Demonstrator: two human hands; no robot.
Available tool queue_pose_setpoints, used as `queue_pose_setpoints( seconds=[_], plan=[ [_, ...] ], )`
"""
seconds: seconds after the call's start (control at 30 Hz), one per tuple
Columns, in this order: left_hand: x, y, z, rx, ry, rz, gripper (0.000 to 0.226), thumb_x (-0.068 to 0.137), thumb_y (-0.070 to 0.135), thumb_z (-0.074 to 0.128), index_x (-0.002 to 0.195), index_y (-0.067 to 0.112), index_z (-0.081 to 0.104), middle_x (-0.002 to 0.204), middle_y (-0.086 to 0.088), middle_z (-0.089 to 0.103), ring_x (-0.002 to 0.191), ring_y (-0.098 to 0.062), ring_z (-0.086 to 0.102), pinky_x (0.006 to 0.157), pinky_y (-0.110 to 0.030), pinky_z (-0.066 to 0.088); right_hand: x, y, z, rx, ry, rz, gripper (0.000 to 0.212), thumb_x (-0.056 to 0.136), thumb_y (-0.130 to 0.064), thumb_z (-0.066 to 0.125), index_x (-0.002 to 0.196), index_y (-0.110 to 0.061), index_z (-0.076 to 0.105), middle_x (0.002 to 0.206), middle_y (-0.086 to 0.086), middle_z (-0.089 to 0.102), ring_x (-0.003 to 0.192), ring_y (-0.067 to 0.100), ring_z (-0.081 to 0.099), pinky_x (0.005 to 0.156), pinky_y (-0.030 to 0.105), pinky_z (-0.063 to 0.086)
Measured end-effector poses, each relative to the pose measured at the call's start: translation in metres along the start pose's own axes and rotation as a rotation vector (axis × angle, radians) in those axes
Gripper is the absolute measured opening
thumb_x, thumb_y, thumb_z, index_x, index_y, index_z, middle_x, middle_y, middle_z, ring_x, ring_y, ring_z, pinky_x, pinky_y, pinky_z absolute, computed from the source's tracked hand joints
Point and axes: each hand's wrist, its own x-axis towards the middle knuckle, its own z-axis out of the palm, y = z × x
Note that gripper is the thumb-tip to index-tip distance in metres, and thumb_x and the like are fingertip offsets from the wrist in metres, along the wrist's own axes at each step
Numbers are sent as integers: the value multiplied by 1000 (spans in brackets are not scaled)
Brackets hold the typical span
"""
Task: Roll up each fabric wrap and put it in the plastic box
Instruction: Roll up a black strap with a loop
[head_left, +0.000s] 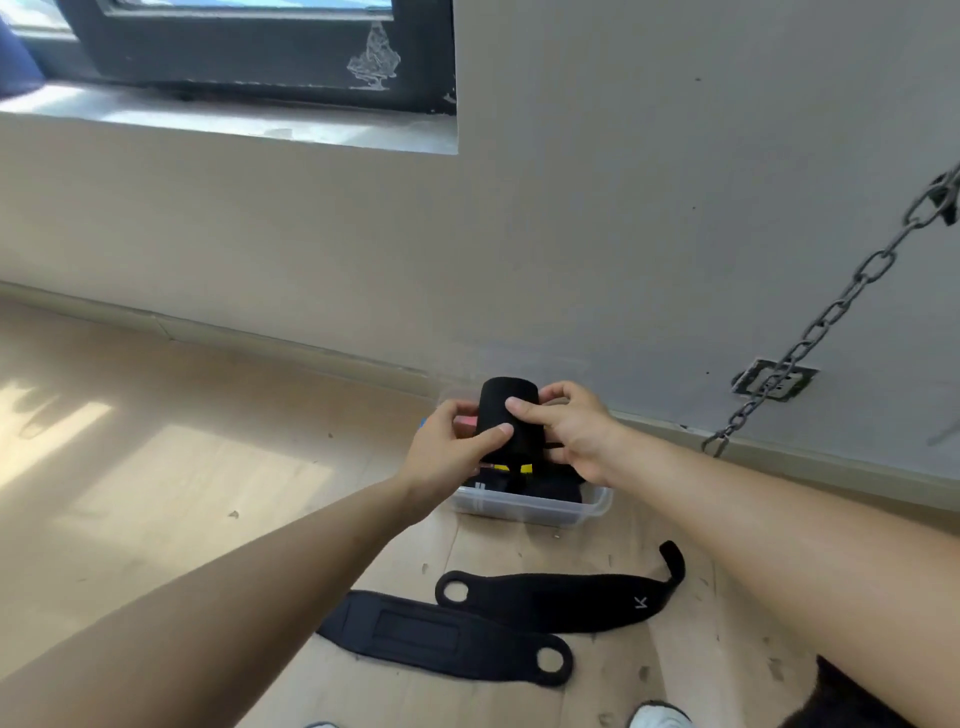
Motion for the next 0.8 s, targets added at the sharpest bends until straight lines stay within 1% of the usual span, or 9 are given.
queue_pose_setpoints(
  seconds=[0.07,0.17,0.27,0.37,0.4,0.47,0.57,0.67,0.8],
  plan=[
    [14,-17,6,84,9,44,51,91,30,77,135,16,57,114,-2,71,96,-19,75,74,-29,61,18,7,-3,-34,39,-14,45,77,-19,88,106,-15,54,111,16,70,96,35,72,70,45,63],
    [30,-46,8,237,45,103,49,92,36,73,137,25,57,109,13,69,97,-10,71,90,-38,60,45,26,-3,-72,87,-15,48,75,-19,89,110,-15,56,106,13,70,91,33,73,67,42,62],
    [42,-72,5,475,63,154,43,95,40,66,135,33,56,110,16,69,99,-6,67,91,-37,57,72,55,0,-91,126,-6,50,73,-25,91,109,-18,57,109,7,68,93,29,71,65,38,59],
    [52,-98,-4,836,113,258,40,96,48,60,133,34,58,115,14,69,109,-13,60,92,-35,50,100,80,2,-133,187,-12,50,72,-32,91,108,-22,58,111,3,67,100,26,68,80,44,60],
    [53,-108,-7,897,114,276,40,96,50,59,133,34,59,117,14,69,111,-14,58,93,-34,47,108,86,2,-153,216,-15,50,72,-34,90,107,-23,57,111,2,67,100,24,67,85,46,59],
    [54,-127,-13,981,91,308,35,98,51,57,128,36,64,119,16,69,114,-14,58,96,-33,39,123,95,4,-183,253,-18,49,74,-36,89,109,-23,56,112,1,66,101,21,65,88,44,58],
    [55,-145,-18,1039,84,377,24,99,48,57,117,39,71,111,17,72,107,-10,63,92,-31,33,138,110,2,-219,233,-24,45,81,-27,85,114,-23,54,119,2,64,106,21,64,90,42,57],
    [59,-150,-18,997,134,386,18,98,44,62,109,39,75,104,18,73,101,-8,64,90,-33,37,140,121,-3,-391,185,-124,50,84,-22,81,125,-25,53,125,-3,61,109,20,62,96,42,55],
    [59,-155,-16,978,176,406,14,96,41,66,105,39,76,98,17,73,96,-9,64,89,-35,39,137,122,-9,-730,189,-369,44,89,-21,75,128,-26,55,118,-4,53,92,16,62,89,32,54]
  ],
)
